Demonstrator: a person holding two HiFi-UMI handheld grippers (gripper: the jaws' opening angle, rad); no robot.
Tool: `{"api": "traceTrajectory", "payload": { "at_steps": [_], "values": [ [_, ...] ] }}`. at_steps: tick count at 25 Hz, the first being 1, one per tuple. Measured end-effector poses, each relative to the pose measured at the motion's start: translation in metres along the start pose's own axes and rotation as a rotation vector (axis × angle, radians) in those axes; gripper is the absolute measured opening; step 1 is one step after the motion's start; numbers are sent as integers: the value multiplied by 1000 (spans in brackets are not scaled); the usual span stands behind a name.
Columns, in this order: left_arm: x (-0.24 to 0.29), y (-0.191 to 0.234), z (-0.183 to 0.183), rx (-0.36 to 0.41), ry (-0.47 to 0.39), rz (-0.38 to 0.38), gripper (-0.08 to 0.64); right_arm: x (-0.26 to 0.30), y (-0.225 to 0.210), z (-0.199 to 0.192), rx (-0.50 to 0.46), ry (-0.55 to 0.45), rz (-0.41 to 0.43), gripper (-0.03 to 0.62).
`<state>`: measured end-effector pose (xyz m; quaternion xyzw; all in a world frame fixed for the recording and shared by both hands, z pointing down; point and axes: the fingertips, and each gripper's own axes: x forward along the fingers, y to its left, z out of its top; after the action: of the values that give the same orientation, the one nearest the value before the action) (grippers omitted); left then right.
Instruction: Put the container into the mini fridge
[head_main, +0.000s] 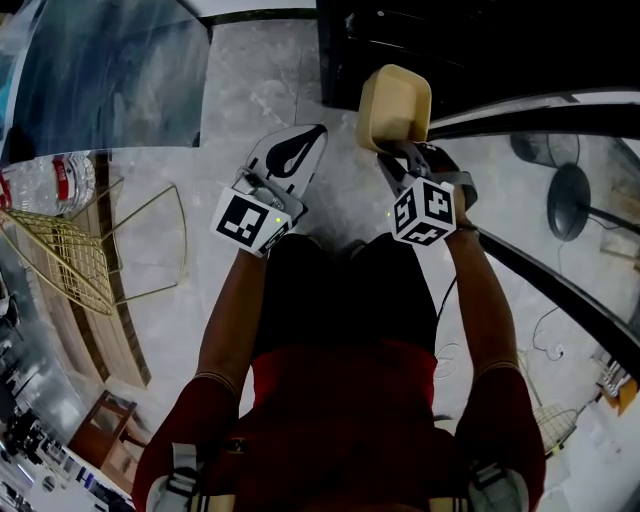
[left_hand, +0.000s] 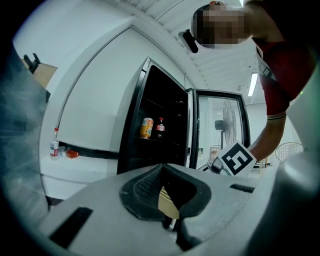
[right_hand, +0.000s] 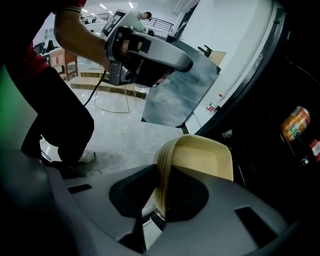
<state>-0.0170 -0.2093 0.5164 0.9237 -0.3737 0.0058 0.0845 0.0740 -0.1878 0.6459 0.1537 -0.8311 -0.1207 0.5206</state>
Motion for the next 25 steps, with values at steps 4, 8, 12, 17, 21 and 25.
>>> {"api": "traceTrajectory", "payload": {
  "at_steps": [4, 8, 12, 17, 21, 25],
  "values": [
    [10, 5, -26, 5, -14, 1, 6, 27, 1, -15, -12, 3, -3, 51],
    [16, 12, -53, 4, -28, 8, 6, 50, 0, -30, -28, 14, -7, 51],
    [22, 21, -82, 13, -33, 10, 6, 75, -4, -41, -41, 20, -17, 51],
    [28, 36, -118, 18, -47, 18, 6, 108, -7, -50, -57, 16, -31, 51],
    [37, 44, -138, 29, -70, 16, 6, 131, -8, -60, -71, 19, -41, 51],
    [44, 47, -157, 38, -89, 10, 6, 151, -8, -71, -78, 23, -33, 51]
  ]
}}
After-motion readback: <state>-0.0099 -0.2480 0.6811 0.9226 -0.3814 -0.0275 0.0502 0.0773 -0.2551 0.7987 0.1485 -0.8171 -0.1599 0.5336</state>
